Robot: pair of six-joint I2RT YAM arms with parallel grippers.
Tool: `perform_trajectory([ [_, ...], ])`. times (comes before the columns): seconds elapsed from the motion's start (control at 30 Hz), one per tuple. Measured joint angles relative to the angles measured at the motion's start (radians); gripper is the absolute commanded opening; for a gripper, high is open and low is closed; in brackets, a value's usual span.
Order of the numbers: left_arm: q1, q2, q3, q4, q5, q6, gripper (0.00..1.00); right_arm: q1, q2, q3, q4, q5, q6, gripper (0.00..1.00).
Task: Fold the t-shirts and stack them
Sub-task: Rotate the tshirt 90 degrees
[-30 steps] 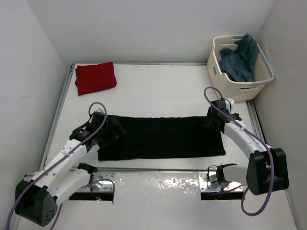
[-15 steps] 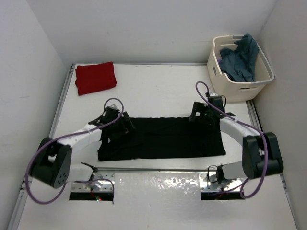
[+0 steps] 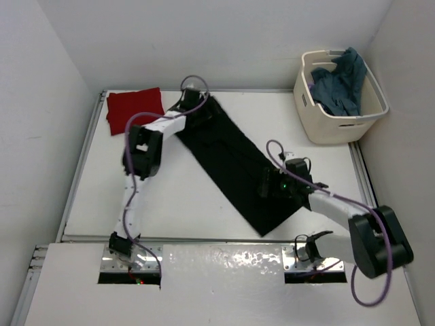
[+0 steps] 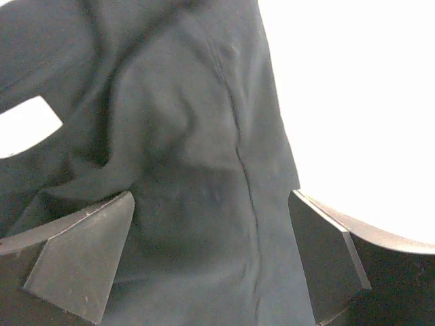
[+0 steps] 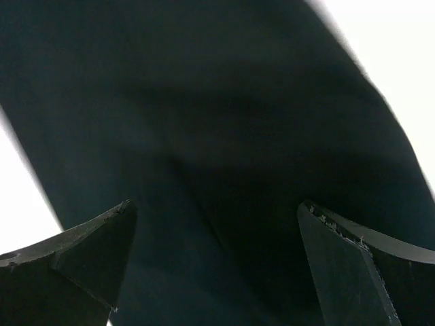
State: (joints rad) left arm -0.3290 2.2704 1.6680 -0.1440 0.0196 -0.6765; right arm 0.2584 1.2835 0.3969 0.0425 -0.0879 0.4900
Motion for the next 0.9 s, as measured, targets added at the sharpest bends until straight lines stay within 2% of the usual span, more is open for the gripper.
perform_trajectory([
  [0.1, 0.000, 0.315, 0.499, -0.014, 0.020, 0.024, 1.00, 0.119, -0.110, -0.058, -0.053, -0.060, 0.008, 0.99],
  [0.17, 0.002, 0.460, 0.685, 0.065, 0.070, 0.013, 1.00, 0.186, -0.179, -0.091, -0.100, -0.121, 0.011, 0.99],
  [0.3, 0.002, 0.534, 0.689, 0.302, 0.162, -0.089, 1.00, 0.239, -0.250, -0.167, -0.051, -0.278, 0.031, 0.99],
  [0.43, -0.003, 0.626, 0.767, 0.454, 0.216, -0.181, 1.00, 0.285, -0.226, -0.204, 0.056, -0.392, 0.042, 0.99],
  [0.7, -0.022, 0.657, 0.775, 0.568, 0.184, -0.241, 1.00, 0.381, -0.059, -0.198, 0.270, -0.527, 0.076, 0.99],
  [0.8, -0.031, 0.656, 0.774, 0.569, 0.166, -0.234, 1.00, 0.409, -0.053, -0.174, 0.241, -0.517, 0.070, 0.99],
  [0.9, -0.032, 0.655, 0.774, 0.568, 0.158, -0.225, 1.00, 0.420, -0.081, -0.107, 0.093, -0.457, 0.033, 0.99],
])
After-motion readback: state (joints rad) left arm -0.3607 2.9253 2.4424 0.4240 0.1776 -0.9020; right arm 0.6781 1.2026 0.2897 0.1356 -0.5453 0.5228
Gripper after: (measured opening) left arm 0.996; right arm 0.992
